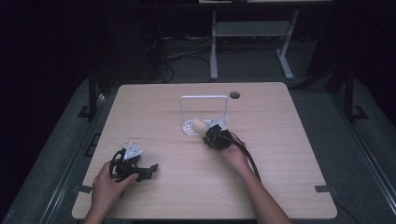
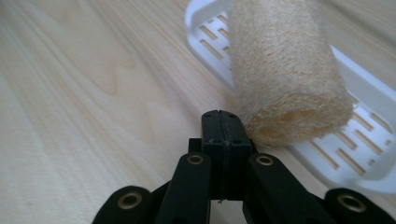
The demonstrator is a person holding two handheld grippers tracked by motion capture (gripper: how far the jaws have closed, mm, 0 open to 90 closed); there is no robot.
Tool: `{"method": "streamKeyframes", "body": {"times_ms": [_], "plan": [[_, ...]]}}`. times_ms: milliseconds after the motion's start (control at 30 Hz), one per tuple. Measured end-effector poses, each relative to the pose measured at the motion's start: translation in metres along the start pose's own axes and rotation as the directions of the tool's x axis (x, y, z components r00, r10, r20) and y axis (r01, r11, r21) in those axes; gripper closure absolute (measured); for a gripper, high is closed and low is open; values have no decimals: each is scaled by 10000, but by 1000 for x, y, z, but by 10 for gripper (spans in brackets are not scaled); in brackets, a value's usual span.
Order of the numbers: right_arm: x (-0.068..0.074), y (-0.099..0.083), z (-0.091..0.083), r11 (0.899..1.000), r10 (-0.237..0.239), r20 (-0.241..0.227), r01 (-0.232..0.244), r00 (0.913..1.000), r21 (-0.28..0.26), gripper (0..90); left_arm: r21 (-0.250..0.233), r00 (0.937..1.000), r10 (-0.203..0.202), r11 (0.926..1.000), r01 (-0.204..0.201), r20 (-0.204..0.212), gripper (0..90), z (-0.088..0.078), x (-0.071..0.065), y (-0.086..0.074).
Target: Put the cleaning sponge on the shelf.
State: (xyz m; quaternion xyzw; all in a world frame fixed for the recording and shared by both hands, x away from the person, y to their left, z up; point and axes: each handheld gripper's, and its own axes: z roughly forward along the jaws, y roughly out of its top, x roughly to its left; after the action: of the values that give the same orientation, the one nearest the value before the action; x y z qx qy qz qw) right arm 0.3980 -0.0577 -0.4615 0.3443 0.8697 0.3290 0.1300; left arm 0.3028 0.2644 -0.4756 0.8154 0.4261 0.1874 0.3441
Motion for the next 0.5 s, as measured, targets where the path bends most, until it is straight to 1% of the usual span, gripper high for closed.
{"method": "streamKeyframes", "body": {"times_ms": [133, 500], "plan": [[-7, -2, -1, 9999, 103, 276, -103, 9996, 21, 898, -2, 10000, -1, 10000, 1, -1, 125, 0, 0, 0], [-20, -5, -3, 9993, 362, 642, -363, 9973, -5, 898, -19, 10000, -25, 10000, 25, 0, 125, 0, 0, 0]]}}
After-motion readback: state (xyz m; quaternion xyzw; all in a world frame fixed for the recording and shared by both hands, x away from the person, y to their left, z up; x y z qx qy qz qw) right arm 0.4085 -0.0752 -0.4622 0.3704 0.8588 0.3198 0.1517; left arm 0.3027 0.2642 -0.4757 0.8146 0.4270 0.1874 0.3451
